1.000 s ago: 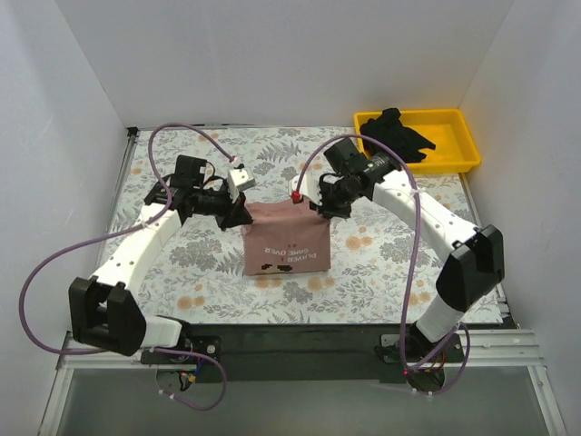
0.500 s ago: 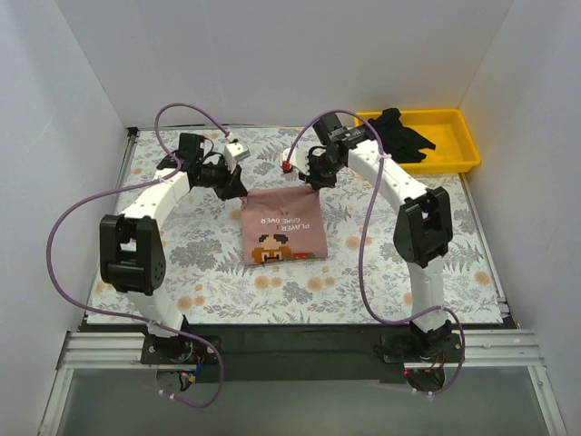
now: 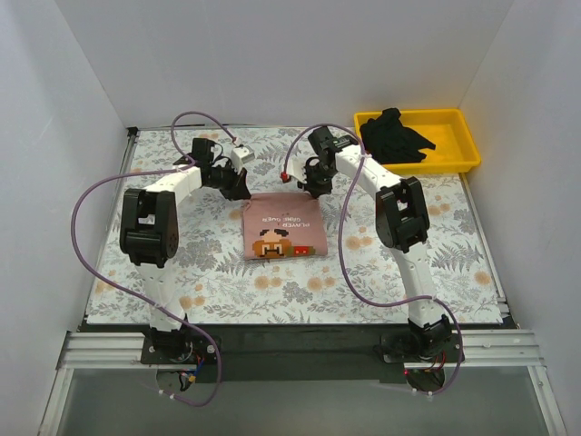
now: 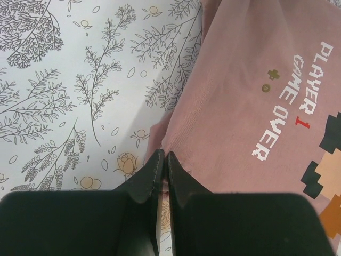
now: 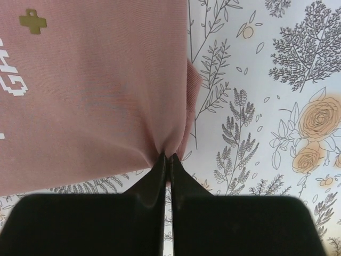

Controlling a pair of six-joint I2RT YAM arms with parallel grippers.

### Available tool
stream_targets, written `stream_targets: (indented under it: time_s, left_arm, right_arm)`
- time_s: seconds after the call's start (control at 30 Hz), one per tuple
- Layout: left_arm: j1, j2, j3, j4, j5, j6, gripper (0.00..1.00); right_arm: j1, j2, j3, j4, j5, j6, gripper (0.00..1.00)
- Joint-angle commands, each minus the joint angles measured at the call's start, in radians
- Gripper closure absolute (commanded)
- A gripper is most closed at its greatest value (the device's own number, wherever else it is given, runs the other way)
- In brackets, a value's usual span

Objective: Fold and stack the t-shirts
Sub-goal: Fold the tshirt

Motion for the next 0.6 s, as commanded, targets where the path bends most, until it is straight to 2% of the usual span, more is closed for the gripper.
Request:
stream_targets:
  time_s: [0.0, 0.37, 0.57]
  left_arm:
    - [0.006, -0.054, 0.021, 0.038, -0.013, -0.022, 1.00]
    - [0.009, -0.181, -0.036, -0.010, 0.006, -0.039, 1.00]
    - [0.020, -0.132, -0.047, -0.030, -0.029, -0.016, 1.00]
  right_arm:
    - [-0.012, -0.046, 0.035, 0.034, 0.022, 0.000, 0.99]
    - [-0.003, -0.154, -0.002, 0.037, -0.029, 0.018, 0.99]
    - [0.004, -0.093, 0.028, 0.046, -0.015, 0.012, 0.99]
